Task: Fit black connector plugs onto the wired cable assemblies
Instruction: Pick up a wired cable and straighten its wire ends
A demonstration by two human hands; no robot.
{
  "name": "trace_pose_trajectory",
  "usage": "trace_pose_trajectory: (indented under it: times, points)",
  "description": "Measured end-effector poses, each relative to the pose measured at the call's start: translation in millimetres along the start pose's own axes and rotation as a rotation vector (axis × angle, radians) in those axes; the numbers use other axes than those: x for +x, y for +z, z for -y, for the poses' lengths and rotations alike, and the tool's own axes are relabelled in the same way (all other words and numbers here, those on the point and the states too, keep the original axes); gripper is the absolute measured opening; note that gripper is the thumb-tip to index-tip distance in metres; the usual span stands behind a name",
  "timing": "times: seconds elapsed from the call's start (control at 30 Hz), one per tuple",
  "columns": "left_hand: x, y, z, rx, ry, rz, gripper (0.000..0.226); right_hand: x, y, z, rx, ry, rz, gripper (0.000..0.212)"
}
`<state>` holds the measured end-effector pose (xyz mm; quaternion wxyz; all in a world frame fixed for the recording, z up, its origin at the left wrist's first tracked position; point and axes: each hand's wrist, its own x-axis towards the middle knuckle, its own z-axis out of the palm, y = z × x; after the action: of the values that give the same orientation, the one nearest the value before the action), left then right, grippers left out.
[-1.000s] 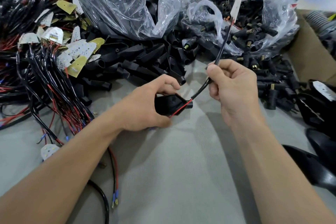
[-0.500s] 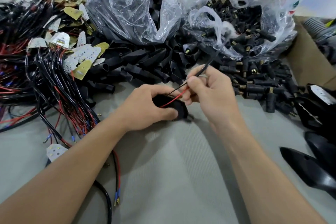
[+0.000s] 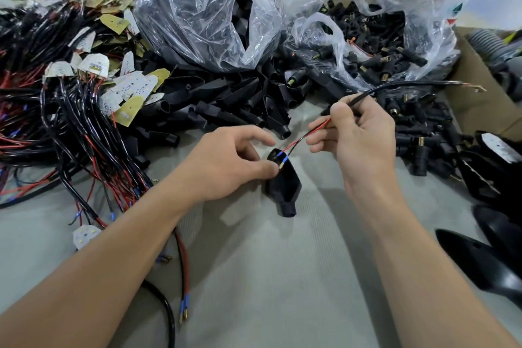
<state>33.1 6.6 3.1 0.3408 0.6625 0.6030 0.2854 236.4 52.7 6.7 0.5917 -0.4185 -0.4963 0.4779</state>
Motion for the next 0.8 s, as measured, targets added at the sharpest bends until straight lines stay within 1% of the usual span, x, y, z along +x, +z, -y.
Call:
trace_pose_trajectory:
  times: [0.1,0.13,0.2,0.27,0.33,0.4,0.47,0.6,0.67,0.7,0.73,0.8]
  points:
    - [-4,6,-11,0.273,-0.086,0.056,0.057,2,-1,0,0.013,-0.003,-0.028,0.01]
    - [-6,11,-14,0.356,-0.092,0.04,0.057,2,-2,-1,0.01,-0.003,-0.033,0.01]
    - [-7,22,-17,0.445,-0.084,-0.039,0.045,3,-3,-2,0.002,-0.004,-0.036,0.011]
    - [-7,27,-17,0.387,-0.1,-0.112,0.03,2,-3,-1,0.003,-0.008,-0.033,0.011]
    - [-4,25,-14,0.229,-0.119,-0.169,0.024,1,-2,1,0.012,-0.014,-0.023,0.012]
    - [-2,19,-10,0.11,-0.103,-0.229,0.032,0,-1,5,0.029,-0.024,0.003,0.014]
    - [-1,16,-8,0.017,-0.105,-0.328,0.036,-4,2,7,0.056,-0.019,0.062,0.015]
    - [-1,18,-7,-0.121,-0.136,-0.473,0.031,-11,9,11,0.136,0.057,0.23,0.015]
    - [-2,18,-8,-0.144,-0.112,-0.496,0.027,-13,12,10,0.187,0.105,0.255,0.016]
    - [-2,18,-9,-0.127,-0.1,-0.479,0.023,-13,13,10,0.184,0.112,0.24,0.017]
    - [-3,19,-9,-0.095,-0.093,-0.45,0.018,-13,14,8,0.149,0.104,0.211,0.017]
    - [-2,22,-6,-0.043,-0.072,-0.391,0.019,-12,14,5,0.039,0.057,0.13,0.018]
